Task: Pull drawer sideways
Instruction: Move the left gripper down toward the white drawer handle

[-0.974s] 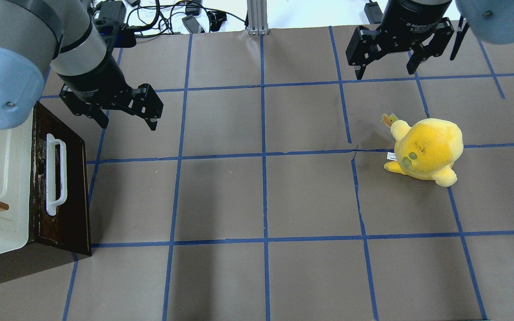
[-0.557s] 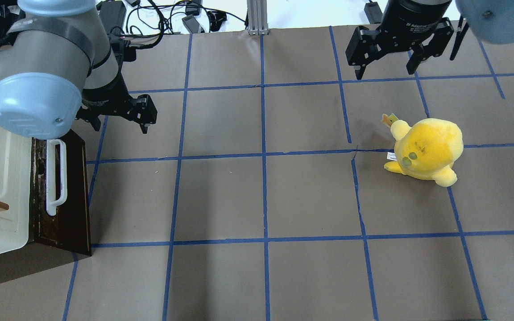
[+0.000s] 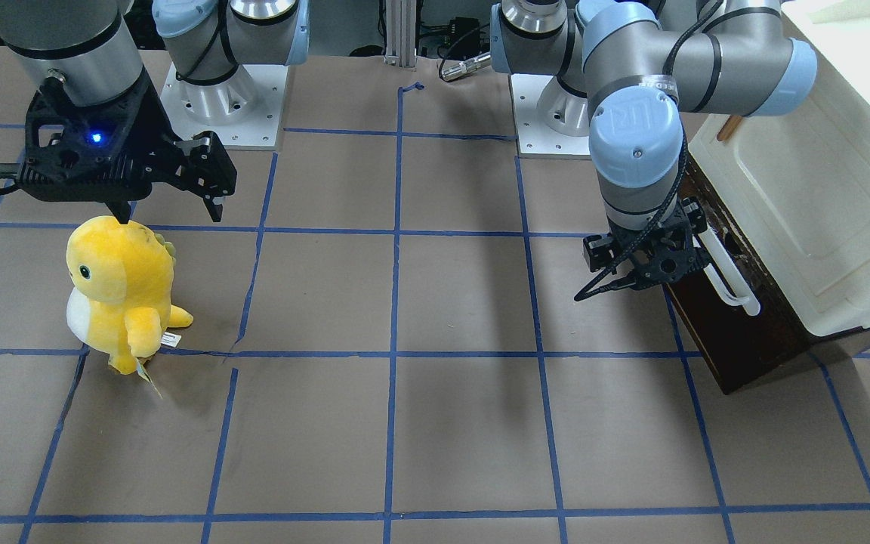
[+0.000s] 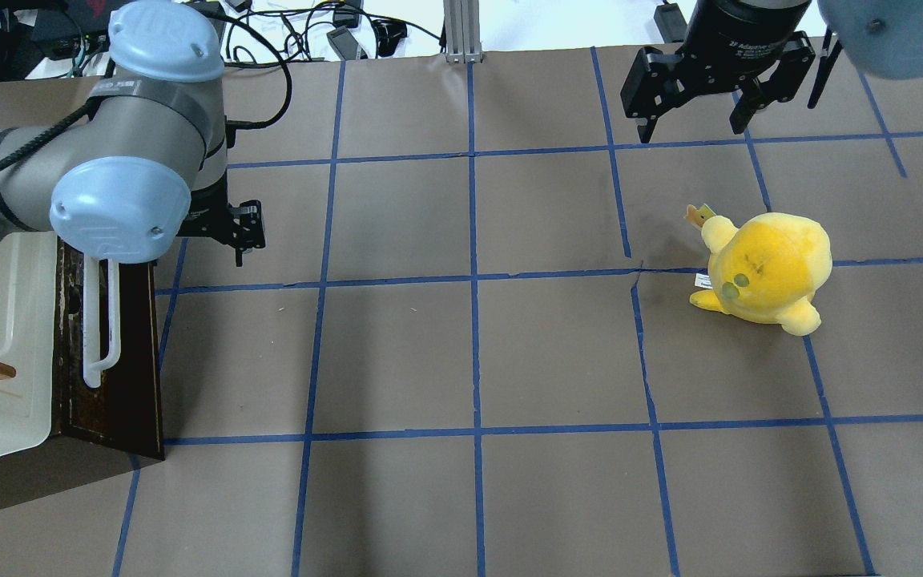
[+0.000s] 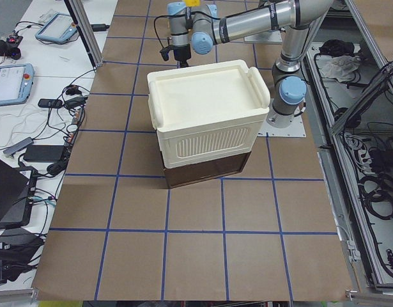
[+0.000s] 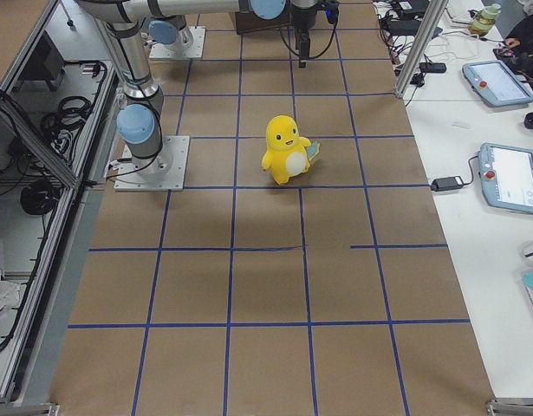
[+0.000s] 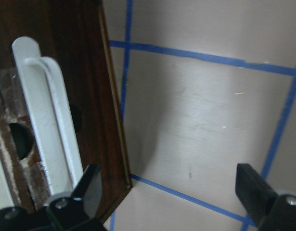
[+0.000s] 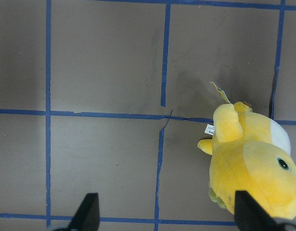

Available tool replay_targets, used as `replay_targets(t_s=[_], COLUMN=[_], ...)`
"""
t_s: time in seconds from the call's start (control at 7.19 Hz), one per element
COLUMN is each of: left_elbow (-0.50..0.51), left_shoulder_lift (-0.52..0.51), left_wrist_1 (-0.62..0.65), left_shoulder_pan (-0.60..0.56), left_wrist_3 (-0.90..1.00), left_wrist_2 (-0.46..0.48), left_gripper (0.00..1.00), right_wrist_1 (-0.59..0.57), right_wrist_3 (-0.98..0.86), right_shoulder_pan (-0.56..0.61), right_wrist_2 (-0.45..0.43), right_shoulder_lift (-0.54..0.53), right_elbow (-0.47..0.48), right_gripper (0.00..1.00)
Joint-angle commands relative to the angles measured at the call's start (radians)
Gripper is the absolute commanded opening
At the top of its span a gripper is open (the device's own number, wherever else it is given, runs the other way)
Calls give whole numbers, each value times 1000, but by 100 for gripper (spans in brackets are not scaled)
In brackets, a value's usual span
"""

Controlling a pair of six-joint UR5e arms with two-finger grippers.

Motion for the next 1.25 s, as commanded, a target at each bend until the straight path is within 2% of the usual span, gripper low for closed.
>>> replay_targets(t_s=[0.0, 0.14, 0.7, 1.11], left_elbow=[-8, -9, -25, -26], left_shoulder_lift=[-48, -67, -125, -137], left_wrist_1=[-2, -5, -10, -12], left_shoulder_pan=[0, 0, 50, 74], left_wrist_3=[-84, -114, -112, -126], left_wrist_2=[94, 139, 227, 233], left_gripper=[100, 90, 91, 90], right_wrist_1=[0, 0, 0, 0], right_wrist_3=[0, 0, 0, 0], right_shoulder_pan=[0, 0, 0, 0], right_wrist_2=[1, -1, -1, 1], right_shoulder_lift=[0, 0, 0, 0], right_elbow=[0, 0, 0, 0], right_gripper=[100, 100, 100, 100])
